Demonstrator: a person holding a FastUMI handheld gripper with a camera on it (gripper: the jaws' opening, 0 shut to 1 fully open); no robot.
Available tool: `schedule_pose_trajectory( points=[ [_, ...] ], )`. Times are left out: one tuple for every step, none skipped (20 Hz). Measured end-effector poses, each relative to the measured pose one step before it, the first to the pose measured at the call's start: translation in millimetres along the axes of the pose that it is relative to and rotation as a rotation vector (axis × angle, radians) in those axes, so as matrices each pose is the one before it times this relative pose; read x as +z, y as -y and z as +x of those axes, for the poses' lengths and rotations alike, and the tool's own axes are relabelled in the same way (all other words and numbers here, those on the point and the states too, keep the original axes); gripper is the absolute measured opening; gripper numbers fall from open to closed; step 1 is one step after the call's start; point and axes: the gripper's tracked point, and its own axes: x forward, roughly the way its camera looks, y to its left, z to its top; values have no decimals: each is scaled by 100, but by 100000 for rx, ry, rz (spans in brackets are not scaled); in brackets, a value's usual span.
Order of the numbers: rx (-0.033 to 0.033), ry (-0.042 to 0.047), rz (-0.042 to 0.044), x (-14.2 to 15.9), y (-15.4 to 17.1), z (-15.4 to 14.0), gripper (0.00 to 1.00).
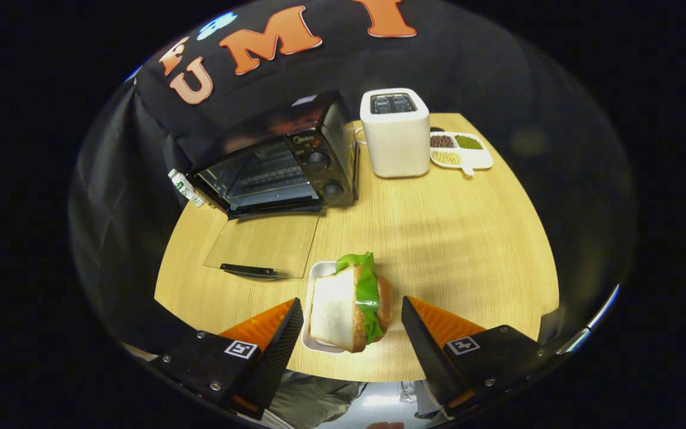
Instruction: Open the toaster oven, put the food inside, and close the toaster oven door.
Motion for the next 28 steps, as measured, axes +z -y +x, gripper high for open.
schedule_pose_trajectory(
  points=[
    [3237, -5506, 1173, -266, 189, 560, 99],
    [3193, -3660, 872, 10, 226, 664, 99],
    [1683, -2725, 1216, 225, 511, 225, 99],
    [863, -2012, 1690, 62, 496, 913, 99],
    [1732, -2401, 1835, 158, 211, 533, 99],
    [2424, -2123, 2269, -49, 3, 465, 99],
    [1291, -1893, 2586, 263, 199, 424, 99],
    [1375, -2146, 1225, 34, 241, 299, 99],
    [-211, -1082, -528, 21, 242, 421, 98],
    [-226, -2188, -1192, -242, 212, 221, 95],
    [444, -2464, -322, -305, -138, 378, 91],
    [1574, -3516, 790, -562, -435, -76, 79],
    [1609, -3201, 626, -781, -495, 182, 73],
    [-466, 76, -383, -109, 56, 136, 64],
    [1132, 2220, 694, 253, -234, -96, 54],
    [690, 2017, 1714, 314, -275, -145, 46],
    [-601, 2058, 1905, 305, -103, -470, 41],
    [-1114, 2518, 1706, 318, 75, -359, 33],
    [-1539, 2651, 1527, 375, 55, -393, 30],
    [-674, 2305, 1320, 229, -49, -649, 27],
    [-89, 1810, 1822, 182, -159, -710, 26],
    [238, 2220, 2149, 86, -315, -793, 25],
    [158, 3003, 2026, 315, -359, -731, 25],
    [111, 2743, 1468, 42, -257, -851, 25],
    [-737, 3359, 1789, 276, -276, -789, 25],
    [-1455, 5086, 2677, 468, -152, -799, 25],
    [-895, 5571, 2614, 514, -432, -897, 25],
    [364, 5118, 2832, 284, -690, -869, 25]
  ],
)
